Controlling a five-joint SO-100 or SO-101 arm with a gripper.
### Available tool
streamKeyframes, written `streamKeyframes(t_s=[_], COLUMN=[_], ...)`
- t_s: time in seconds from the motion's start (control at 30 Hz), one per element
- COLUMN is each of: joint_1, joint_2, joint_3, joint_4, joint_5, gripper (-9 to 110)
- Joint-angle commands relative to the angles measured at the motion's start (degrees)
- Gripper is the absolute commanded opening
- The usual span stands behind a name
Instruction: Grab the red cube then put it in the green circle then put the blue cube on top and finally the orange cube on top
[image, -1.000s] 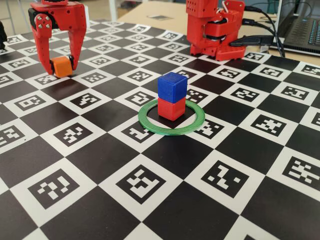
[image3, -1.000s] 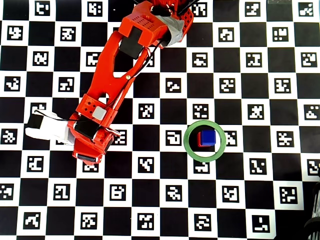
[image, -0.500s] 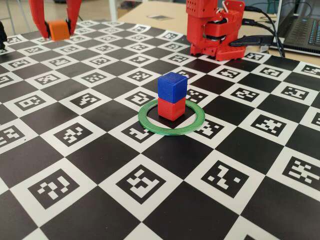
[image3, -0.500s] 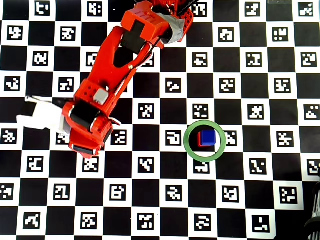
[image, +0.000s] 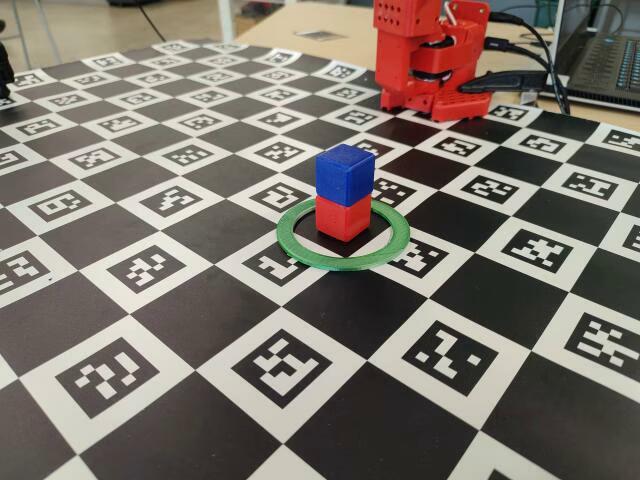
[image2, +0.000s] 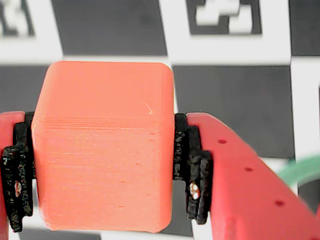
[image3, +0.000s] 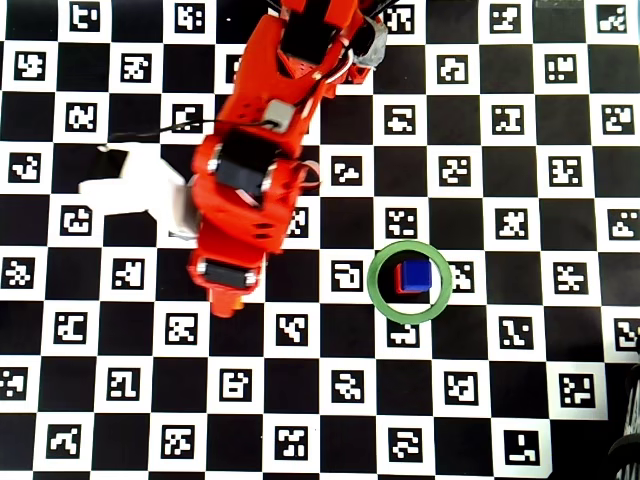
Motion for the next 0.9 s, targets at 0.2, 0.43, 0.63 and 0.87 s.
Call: streamKeyframes(t_s=[0.2,0.43,0.63,0.87], joint_1=[-12.5,-20.7,-25.7,-28.1], joint_2=[5.8,4.2,2.4,2.9], joint_3=[0.2,3.4,7.1,14.7], joint_4=[4.9,0.9,-3.0,-8.9], joint_5=[5.5,8.1,8.1,7.8], gripper=[4,3,3,3])
